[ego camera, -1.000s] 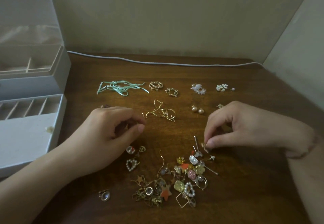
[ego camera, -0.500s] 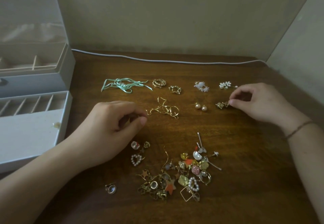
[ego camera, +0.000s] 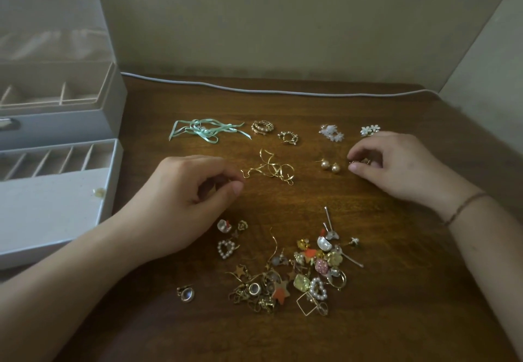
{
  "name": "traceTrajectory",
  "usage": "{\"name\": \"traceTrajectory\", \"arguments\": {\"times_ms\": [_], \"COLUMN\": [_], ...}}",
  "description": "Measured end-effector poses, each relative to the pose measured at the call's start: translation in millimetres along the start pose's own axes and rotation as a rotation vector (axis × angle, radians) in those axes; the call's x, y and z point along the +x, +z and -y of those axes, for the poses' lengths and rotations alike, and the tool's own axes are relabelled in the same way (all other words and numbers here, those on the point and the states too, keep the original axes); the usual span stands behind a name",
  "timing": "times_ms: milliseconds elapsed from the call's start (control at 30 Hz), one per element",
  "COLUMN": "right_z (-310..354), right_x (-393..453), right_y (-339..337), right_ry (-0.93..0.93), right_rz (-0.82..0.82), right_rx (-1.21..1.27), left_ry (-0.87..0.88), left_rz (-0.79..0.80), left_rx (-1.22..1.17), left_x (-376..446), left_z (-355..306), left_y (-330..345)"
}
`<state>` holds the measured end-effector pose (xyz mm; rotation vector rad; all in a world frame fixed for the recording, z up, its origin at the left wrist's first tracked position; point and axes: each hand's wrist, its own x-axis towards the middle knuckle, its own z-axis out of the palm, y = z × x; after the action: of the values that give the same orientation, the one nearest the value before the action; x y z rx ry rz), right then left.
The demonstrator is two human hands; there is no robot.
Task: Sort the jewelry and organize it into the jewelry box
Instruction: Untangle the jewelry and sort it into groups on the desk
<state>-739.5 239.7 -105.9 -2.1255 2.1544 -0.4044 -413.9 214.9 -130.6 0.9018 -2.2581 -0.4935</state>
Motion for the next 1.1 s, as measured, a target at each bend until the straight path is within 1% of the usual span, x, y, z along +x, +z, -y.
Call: {"name": "traceTrajectory", "arguments": {"times_ms": [67,100,167,200,233,267,333,367,433,533,733,800,900,967,1033,1100], "right_z": [1.1,2.1,11.1,19.2,28.8,39.8,60.0,67.6,76.5,80.9,76.7,70.9,56.0,46.5,37.0,24.1], "right_x": [-3.0,-6.3,-16.9,-23.6,-30.5,-37.7,-49.1,-53.4,-58.2,-59.8,-58.1,-55.7,-50.5,-49.1,-46.2,-41.3], "right_y": [-5.1,-9.9,-23.7,-30.5,-35.1,-36.9,-32.5,-28.2,-19.4,-14.5,-12.8,-19.2,-34.7,-39.6,-40.4,-41.2], "right_ry": [0.013,-0.004,-0.122,-0.212,-0.313,-0.407,-0.548,-0.603,-0.687,-0.763,-0.795,-0.765,-0.742,-0.71,-0.626,-0.507], "right_rz": [-0.003,-0.044,-0.12,-0.102,-0.038,0.074,0.337,0.428,0.521,0.499,0.458,0.495,0.532,0.499,0.461,0.36], "right_rx": [0.012,0.026,0.085,0.135,0.185,0.212,0.156,0.098,0.018,-0.009,0.009,0.142,0.437,0.753,1.08,1.229], "left_ry": [0.012,0.019,0.036,0.043,0.049,0.051,0.048,0.047,0.048,0.043,0.031,0.035,0.039,0.041,0.051,0.061], "left_rz": [0.007,0.014,0.029,0.033,0.035,0.035,0.03,0.028,0.022,0.02,0.031,0.039,0.031,0.018,0.025,0.035], "left_rx": [-0.003,-0.009,-0.02,-0.021,-0.021,-0.02,-0.018,-0.014,-0.003,0.005,0.002,0.003,0.018,0.014,0.004,-0.005], "left_x": [-0.4,-0.5,-0.8,-0.8,-0.8,-0.8,-0.5,-0.2,0.0,-0.5,-0.9,-0.9,-0.3,0.3,0.1,-1.0], "left_z": [-0.1,-0.2,-0.6,-0.7,-0.9,-1.3,-1.7,-1.6,-1.2,-0.5,-0.1,-0.5,-1.1,-1.2,-1.3,-1.1], "left_y": [-0.2,-0.5,-1.2,-1.2,-1.1,-1.1,-1.4,-1.6,-2.1,-2.2,-2.1,-2.9,-3.2,-3.7,-4.4,-5.1]}}
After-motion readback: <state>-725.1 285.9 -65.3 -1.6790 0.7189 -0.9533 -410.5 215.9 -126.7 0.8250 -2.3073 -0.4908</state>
